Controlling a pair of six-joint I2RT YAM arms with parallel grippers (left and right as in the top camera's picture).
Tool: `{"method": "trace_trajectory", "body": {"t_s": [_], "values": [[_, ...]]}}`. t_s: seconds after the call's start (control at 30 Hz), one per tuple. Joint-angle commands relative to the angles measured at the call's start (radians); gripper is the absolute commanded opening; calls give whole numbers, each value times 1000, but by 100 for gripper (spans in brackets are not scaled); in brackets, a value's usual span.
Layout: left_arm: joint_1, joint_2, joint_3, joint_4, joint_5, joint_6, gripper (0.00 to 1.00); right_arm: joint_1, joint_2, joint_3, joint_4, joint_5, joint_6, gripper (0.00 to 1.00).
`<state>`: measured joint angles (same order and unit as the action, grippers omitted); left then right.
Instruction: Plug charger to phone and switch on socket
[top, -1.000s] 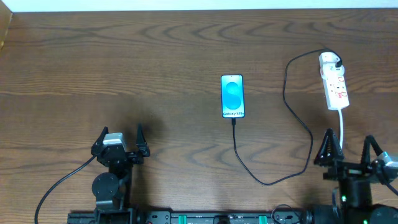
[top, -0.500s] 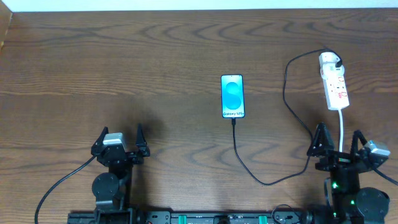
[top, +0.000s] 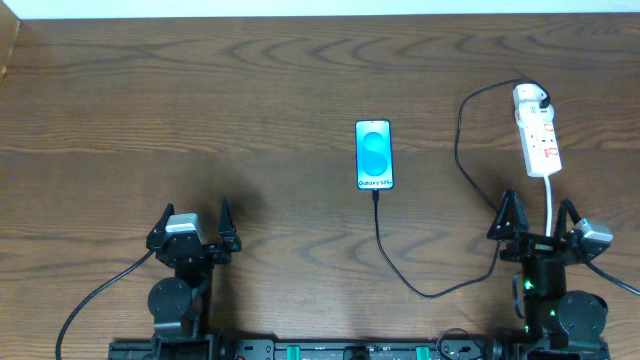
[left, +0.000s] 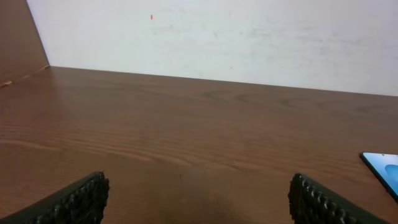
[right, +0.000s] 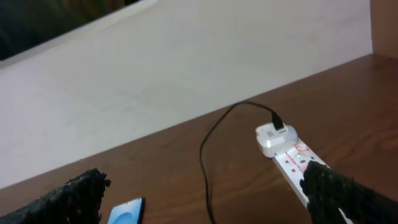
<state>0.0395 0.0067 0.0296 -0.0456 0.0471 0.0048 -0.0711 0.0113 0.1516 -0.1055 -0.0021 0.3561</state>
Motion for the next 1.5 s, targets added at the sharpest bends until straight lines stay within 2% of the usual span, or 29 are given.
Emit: {"method": "trace_trajectory", "body": {"t_s": [0.0,0.13,0.33,0.43,0.53,0.63,0.83,1.47], "values": [[5,-3,-26,-23,-3,14,91,-6,-7,-64,71,11,10,99],[5,-3,-26,-23,-3,14,91,-6,-7,-145,200,11,31,99],[5,-3,-26,-23,-3,14,91,-6,-7,-146,180,12,35,99],[5,-3,-26,-23,-3,14,92,-6,-7,-146,108,37,16,99],[5,-3,-26,-23,-3,14,91,-6,-7,-146,32,37,-70,99],[5,-3,-26,-23,-3,14,91,-6,-7,-146,30,-1,-247,99],[5,-3,-26,-23,-3,14,91,-6,-7,-146,28,-1,-382,99],[5,-3,-26,-23,-3,14,91,-6,-7,-146,29,-4,-406,99]]}}
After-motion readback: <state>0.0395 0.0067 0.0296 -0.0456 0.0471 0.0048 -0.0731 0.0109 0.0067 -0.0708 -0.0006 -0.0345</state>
